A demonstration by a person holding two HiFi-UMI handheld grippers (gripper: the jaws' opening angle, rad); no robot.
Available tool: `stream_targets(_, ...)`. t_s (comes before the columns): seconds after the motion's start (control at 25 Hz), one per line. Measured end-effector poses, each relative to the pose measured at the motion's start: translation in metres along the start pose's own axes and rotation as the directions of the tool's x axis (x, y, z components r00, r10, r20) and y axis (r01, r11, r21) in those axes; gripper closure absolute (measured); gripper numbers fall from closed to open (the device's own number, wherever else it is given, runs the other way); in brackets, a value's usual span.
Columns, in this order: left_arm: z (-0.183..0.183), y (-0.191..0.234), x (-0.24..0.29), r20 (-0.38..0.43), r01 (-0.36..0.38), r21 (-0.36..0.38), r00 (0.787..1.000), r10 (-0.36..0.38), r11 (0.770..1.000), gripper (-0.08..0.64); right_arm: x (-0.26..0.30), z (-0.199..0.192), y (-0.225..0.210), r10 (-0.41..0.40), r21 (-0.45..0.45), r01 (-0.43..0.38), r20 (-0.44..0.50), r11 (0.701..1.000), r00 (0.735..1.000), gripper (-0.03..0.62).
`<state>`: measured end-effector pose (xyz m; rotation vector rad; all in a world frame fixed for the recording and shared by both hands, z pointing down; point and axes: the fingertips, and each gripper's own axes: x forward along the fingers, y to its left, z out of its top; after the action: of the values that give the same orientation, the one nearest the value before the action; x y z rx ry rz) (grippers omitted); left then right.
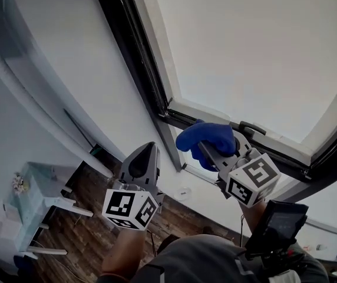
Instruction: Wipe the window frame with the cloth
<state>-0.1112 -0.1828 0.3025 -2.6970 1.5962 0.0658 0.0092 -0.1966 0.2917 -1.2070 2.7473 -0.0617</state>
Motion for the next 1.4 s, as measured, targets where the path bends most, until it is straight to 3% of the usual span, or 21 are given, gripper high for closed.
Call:
stream_targets(0.16, 0.008, 0.014, 0.021, -0.001, -0.005, 0.008, 1.0, 0.005, 1.0, 0.551, 0.028, 0.009, -0.019, -0.003, 0.012, 0.003, 0.007, 1.0, 1.0, 0.463)
stream_targets(0.56, 0.028, 0.075, 0.092, 0.041, 0.068, 0.027, 0.997, -0.069, 0.997, 0.552, 0.116, 0.03, -0.055, -0.045, -0.024, 0.046, 0.049, 0.999, 0.998, 0.463)
stream_targets(0.76, 0.063, 0.106, 0.121, 0.085, 0.094, 0.087, 0.991, -0.101, 0.992, 0.552, 0.163, 0.06, -0.063, -0.051, -0.049, 0.056, 0.104, 0.997, 0.993, 0.463)
stream_targets(1.0, 0.093, 0.142, 0.152, 0.115, 0.11, 0.074, 0.986, -0.118, 0.991, 0.552, 0.21, 0.087, -0.074, -0.053, -0.069, 0.062, 0.132, 0.996, 0.99, 0.463)
stream_targets(1.2, 0.137, 0.159, 0.166, 0.181, 0.111, 0.117, 0.975, -0.131, 0.987, 0.551, 0.234, 0.127, -0.078, -0.033, -0.034, 0.04, 0.178, 0.999, 0.983, 0.463)
stream_targets(1.4, 0.18, 0.17, 0.186, 0.23, 0.118, 0.137, 0.962, -0.148, 0.984, 0.551, 0.258, 0.174, -0.098, -0.079, -0.079, 0.099, 0.225, 0.992, 0.971, 0.463)
